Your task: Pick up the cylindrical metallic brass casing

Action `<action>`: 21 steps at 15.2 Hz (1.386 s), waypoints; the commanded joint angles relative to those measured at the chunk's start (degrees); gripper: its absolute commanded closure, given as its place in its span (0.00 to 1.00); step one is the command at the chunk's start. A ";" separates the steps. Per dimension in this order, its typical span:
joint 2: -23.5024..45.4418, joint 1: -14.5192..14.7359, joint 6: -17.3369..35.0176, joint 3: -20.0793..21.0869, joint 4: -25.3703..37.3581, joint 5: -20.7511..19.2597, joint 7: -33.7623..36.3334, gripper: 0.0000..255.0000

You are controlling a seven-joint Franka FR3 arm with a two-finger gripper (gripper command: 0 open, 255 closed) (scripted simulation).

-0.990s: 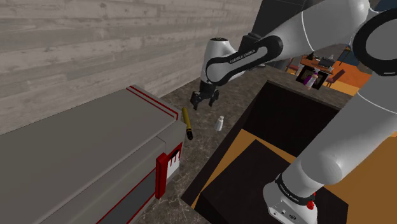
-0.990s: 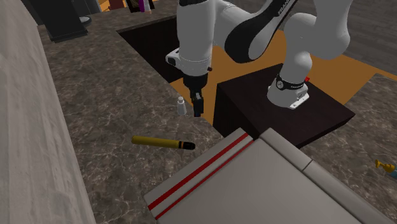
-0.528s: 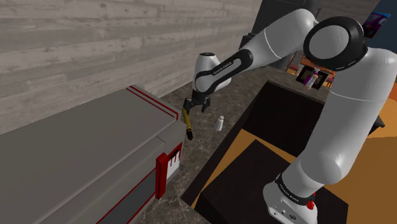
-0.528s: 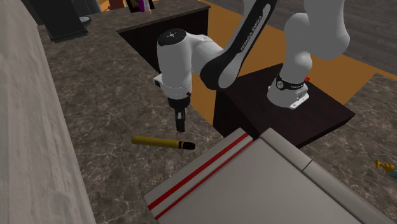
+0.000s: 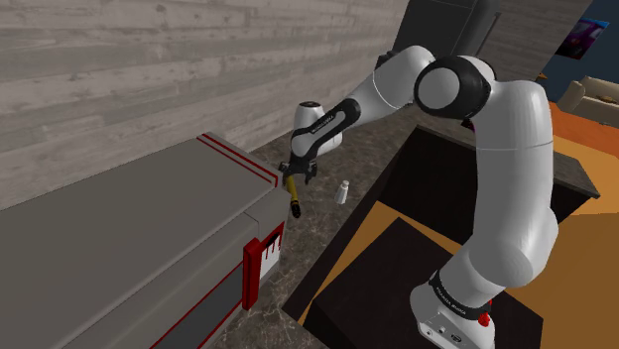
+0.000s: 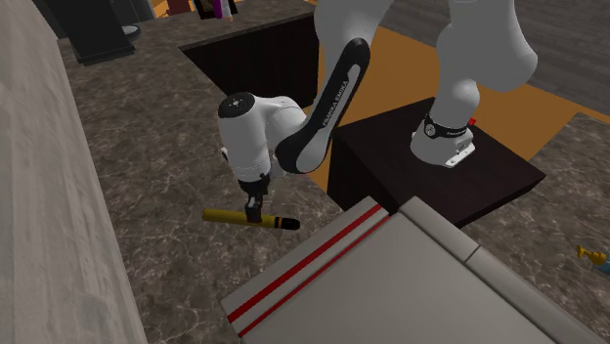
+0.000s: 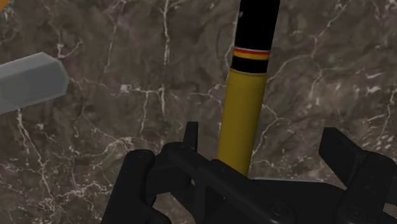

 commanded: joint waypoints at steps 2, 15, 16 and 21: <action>6.62 -0.43 0.38 -0.83 6.12 0.62 1.09 0.00; 13.32 -0.23 3.49 -1.29 9.67 0.56 1.55 1.00; 13.33 -0.24 3.48 -1.29 9.69 0.56 1.55 1.00; 13.32 -0.24 3.47 -1.29 9.70 0.56 1.54 1.00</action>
